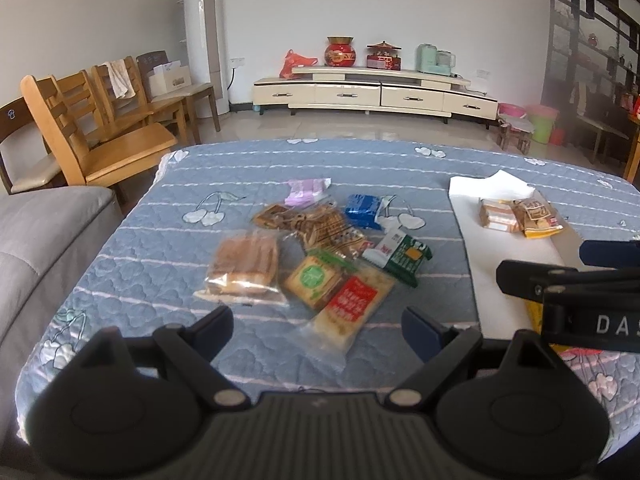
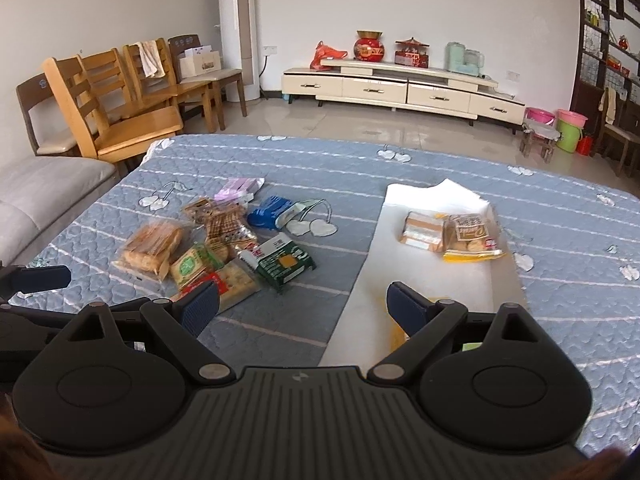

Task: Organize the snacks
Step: 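Grasp the square brown cake package with the left tool while the right tool grasps the red-label cracker bag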

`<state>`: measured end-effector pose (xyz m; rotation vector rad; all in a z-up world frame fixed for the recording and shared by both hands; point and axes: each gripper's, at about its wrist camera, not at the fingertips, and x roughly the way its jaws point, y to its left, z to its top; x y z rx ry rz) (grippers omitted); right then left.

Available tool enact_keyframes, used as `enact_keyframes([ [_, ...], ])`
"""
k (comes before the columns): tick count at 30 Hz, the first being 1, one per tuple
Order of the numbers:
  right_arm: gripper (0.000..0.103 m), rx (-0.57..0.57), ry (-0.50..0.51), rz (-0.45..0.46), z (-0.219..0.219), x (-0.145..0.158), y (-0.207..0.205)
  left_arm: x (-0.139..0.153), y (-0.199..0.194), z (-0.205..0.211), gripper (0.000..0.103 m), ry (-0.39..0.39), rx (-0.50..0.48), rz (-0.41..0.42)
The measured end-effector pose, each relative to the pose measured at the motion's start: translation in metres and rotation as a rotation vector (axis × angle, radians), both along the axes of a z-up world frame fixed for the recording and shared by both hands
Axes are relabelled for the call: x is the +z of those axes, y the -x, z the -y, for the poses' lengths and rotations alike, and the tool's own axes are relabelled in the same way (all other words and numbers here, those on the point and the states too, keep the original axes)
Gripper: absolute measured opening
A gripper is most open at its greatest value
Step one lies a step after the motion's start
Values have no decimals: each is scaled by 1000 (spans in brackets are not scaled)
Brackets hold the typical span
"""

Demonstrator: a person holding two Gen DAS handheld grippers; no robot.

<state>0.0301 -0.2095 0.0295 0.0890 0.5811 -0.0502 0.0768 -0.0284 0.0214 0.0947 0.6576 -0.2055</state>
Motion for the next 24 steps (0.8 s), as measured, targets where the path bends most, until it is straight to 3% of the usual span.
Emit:
enact_keyframes([
  [14, 103, 58, -23, -31, -7, -17, -8, -27, -7, -21, 93, -3, 7, -16],
  [20, 103, 44, -46, -34, 3, -21, -9, -40, -35, -39, 94, -13, 86, -41],
  [24, 103, 44, -56, -40, 4, -26, -13, -43, -65, -46, 99, 4, 119, -49],
])
